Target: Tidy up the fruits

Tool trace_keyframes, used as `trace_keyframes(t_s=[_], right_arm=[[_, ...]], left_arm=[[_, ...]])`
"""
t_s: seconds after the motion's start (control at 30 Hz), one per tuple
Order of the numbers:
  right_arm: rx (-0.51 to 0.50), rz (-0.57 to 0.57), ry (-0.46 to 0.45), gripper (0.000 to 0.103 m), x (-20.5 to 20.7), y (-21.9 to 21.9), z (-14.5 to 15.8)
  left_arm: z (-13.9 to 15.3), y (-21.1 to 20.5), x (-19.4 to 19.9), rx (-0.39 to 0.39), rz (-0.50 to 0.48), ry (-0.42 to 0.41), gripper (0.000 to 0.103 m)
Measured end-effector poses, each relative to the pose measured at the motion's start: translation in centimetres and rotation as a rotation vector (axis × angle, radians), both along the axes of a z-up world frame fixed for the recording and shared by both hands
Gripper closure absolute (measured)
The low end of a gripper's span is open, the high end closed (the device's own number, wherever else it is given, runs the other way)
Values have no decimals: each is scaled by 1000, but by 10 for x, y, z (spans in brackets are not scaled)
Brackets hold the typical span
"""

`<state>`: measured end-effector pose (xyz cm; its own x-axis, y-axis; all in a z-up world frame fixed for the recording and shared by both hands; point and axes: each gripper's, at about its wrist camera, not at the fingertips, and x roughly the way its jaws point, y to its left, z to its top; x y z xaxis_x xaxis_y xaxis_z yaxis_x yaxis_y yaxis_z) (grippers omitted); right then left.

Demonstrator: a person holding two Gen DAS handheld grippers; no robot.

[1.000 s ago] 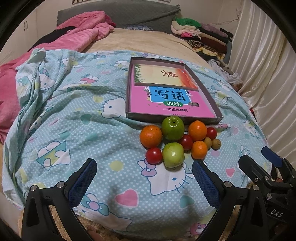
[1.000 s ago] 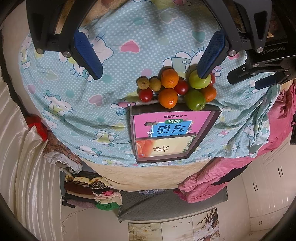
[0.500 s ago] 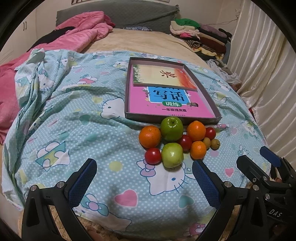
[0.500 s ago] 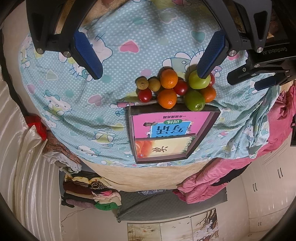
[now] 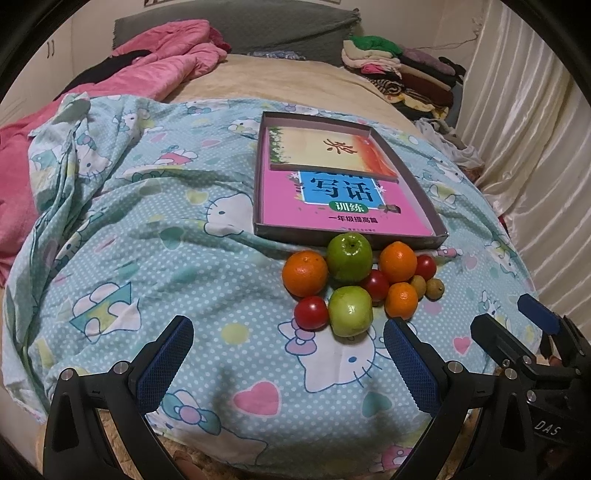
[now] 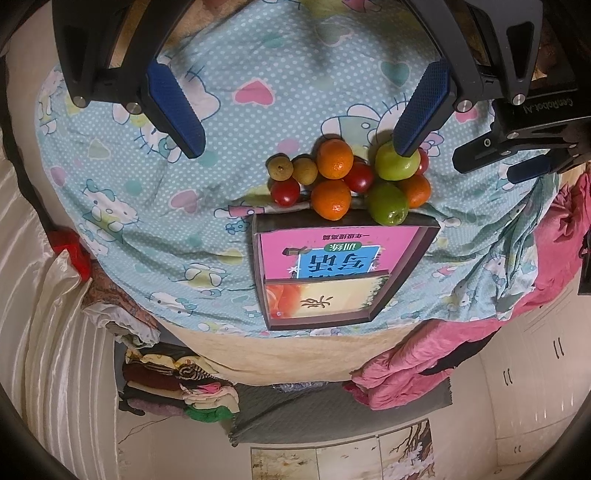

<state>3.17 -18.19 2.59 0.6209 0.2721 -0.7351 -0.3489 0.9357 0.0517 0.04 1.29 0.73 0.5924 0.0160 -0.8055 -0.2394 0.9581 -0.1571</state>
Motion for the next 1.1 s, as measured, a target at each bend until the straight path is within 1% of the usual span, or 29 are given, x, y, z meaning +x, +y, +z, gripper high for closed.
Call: trace_keyframes(t_s=[0.2,0.37,0.6,0.73,0.9,1.0,1.03,1.1], right_arm=[[-12,-8,29,0,10,6,-8],[-28,3,59,0,21,15,-19],[-16,66,99,0,26,32,-33],[-8,118,115,0,23,44,-38],[-6,153,136,0,22,55,-45],[6,172,150,0,23,61,-48],[7,181,156,0,23,63,-50],[4,194,168,4,24,68,-55]], left_arm=[[-3,5,5,-9,-7,5,1],[-9,16,17,-6,0,27,1],[-19,32,27,-53,12,47,1],[-21,36,31,-57,17,49,4],[-22,37,38,-59,0,50,5],[-25,37,45,-69,-29,58,14],[-27,37,48,-81,-45,68,19],[-30,37,53,-96,-61,83,24]])
